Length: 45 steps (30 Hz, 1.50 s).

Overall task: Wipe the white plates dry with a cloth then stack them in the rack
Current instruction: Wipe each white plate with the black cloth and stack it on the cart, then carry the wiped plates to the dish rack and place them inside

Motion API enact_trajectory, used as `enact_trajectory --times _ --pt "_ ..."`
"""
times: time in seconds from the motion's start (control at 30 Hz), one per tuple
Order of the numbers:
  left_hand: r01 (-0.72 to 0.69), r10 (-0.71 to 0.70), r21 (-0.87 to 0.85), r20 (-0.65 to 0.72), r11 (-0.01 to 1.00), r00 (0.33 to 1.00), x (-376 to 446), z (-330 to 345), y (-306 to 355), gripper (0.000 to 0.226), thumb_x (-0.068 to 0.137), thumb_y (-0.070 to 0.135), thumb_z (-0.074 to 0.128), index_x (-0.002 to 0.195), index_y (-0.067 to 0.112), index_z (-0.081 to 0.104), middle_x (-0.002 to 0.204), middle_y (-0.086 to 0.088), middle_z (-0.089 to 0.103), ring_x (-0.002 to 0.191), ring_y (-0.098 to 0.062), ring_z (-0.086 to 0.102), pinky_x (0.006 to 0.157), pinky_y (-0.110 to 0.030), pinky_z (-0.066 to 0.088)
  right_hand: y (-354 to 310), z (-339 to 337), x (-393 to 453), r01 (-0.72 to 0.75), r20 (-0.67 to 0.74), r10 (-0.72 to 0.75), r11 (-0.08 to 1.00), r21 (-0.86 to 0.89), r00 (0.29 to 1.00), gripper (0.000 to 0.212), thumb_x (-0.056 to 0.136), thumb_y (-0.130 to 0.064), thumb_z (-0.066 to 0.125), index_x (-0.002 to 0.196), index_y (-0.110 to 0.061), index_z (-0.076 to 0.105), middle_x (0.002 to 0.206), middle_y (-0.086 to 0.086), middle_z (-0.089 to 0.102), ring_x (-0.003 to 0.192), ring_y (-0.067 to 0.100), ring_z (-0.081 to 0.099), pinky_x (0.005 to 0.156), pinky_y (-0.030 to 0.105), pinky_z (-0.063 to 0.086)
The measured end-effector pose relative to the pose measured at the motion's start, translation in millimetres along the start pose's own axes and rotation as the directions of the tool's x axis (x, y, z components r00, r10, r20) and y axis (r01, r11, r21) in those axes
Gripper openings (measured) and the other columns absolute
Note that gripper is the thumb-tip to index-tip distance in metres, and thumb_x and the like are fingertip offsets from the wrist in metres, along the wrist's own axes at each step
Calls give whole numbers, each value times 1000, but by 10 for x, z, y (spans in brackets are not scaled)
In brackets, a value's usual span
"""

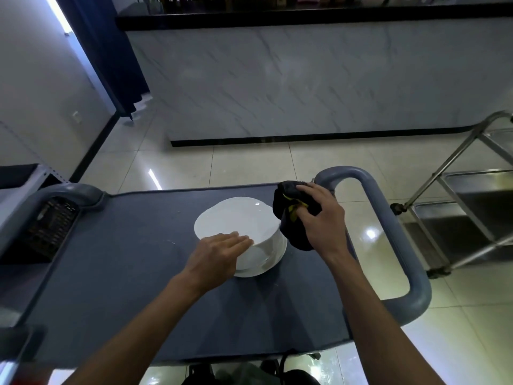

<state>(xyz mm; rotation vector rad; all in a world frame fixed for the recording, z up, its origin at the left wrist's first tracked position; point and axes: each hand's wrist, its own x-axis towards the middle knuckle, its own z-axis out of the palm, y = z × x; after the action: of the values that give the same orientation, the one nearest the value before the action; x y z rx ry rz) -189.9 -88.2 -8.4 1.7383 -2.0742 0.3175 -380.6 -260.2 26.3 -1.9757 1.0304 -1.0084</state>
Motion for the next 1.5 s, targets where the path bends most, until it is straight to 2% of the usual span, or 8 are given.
enact_trajectory --times 0.4,0.73,0.93,1.03,1.1,1.2,1.33,1.5 --pt "79 -62 -82 199 993 978 -132 66 127 46 65 -2 75 103 22 75 107 12 73 97 -19 71 59 -32 59 -76 186 -180 44 93 -48 998 44 995 48 77 3 69 120 -19 71 128 -6 62 121 12 56 107 34 46" --pt "110 -69 -132 281 985 957 -208 95 87 45 70 2 68 110 22 75 120 10 71 114 -20 67 77 -35 61 -95 279 -286 47 113 -49 999 23 992 47 76 2 70 118 -20 72 127 -7 63 119 9 57 107 28 45" --pt "239 -201 -195 199 951 959 -276 141 97 25 75 9 76 97 20 79 104 8 75 105 -19 69 81 -33 60 -142 381 -319 34 127 -38 999 34 991 48 74 4 70 116 -18 73 127 -4 64 119 13 57 107 28 45" --pt "452 -436 -278 120 847 892 -275 110 99 5 82 17 70 81 19 74 84 8 71 84 -14 64 70 -39 57 -194 449 -340 31 157 -37 999 43 987 48 75 3 70 117 -20 73 128 -7 63 121 12 55 107 22 42" --pt "558 -560 -348 105 753 822 -255 72 70 10 86 28 64 81 22 70 83 12 69 80 -11 61 72 -39 55 -241 510 -349 40 183 -49 998 52 982 49 75 2 69 118 -21 72 129 -9 61 122 11 54 106 20 41" --pt "652 -728 -578 139 491 671 -246 6 -15 4 86 31 67 87 27 67 89 16 70 88 -6 66 74 -28 55 -345 653 -357 55 227 -70 996 73 971 49 75 3 69 118 -21 72 130 -9 62 123 12 54 107 25 42" --pt "612 -833 -754 166 238 528 -376 -109 -165 31 88 19 75 116 24 63 112 11 70 106 -9 67 85 -39 56 -538 918 -366 89 299 -122 989 120 947 47 77 0 71 119 -21 72 131 -7 62 125 11 53 109 27 41" --pt "504 -871 -853 139 137 472 -710 -311 -416 46 93 3 66 137 12 55 126 -6 66 115 -24 65 88 -41 58 -845 1414 -429 114 428 -176 979 167 887 45 83 -5 72 125 -24 69 136 -7 59 126 9 51 109 21 39"
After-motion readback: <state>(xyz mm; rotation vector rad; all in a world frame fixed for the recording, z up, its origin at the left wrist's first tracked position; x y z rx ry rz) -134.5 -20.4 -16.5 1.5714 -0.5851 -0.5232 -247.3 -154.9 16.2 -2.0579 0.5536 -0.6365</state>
